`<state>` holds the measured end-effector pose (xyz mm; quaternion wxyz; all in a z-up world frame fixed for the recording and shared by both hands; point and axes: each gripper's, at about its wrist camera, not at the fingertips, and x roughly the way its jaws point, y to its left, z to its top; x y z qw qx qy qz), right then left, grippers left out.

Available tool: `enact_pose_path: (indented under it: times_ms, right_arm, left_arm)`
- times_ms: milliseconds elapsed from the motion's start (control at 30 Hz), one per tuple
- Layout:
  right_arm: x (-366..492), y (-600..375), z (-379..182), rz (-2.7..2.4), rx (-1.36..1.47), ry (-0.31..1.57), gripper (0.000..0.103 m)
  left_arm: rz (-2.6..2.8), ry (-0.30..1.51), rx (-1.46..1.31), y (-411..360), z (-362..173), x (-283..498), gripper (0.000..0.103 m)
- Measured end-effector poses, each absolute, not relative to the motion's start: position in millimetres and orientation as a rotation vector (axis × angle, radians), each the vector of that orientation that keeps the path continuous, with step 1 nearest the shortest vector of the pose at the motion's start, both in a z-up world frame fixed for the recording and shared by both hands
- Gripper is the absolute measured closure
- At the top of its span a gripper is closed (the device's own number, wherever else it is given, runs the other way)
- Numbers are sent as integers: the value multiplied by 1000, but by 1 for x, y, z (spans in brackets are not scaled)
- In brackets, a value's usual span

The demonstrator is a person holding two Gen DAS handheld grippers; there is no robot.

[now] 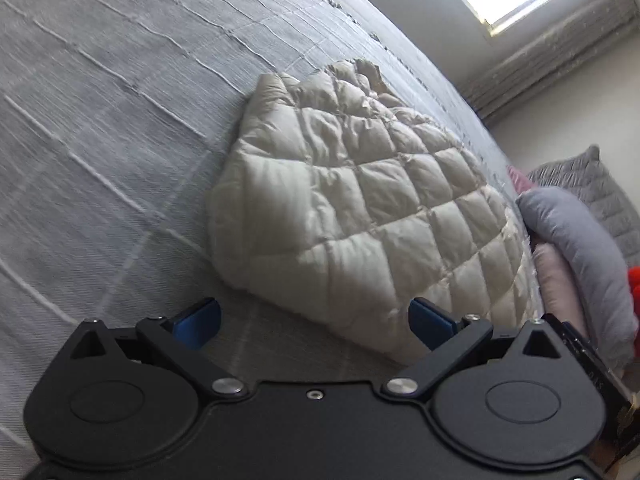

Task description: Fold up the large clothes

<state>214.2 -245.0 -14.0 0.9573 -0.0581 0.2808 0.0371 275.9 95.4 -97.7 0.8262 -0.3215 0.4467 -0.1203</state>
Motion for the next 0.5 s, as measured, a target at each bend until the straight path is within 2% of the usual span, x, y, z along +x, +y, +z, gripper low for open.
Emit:
enact_pose_path:
  times_ms: [200,267,367,433,500]
  right_arm:
    - [242,-231,-17,90,-69,588,35]
    - [254,-229,-27,117,-27,629,49]
    - [269,-230,-44,125,25,691,50]
    - [275,-231,-51,136,45,722,51]
    - [280,-227,-58,159,23,761,54]
  left_arm:
    - [-184,806,-843,84,-112,290,3]
    - [-139,735,-871,82,-114,289,5]
    - [-19,661,-797,68,-111,291,29]
    - [25,620,-745,63,-107,293,54]
    - [34,579,-719,61,-100,293,68]
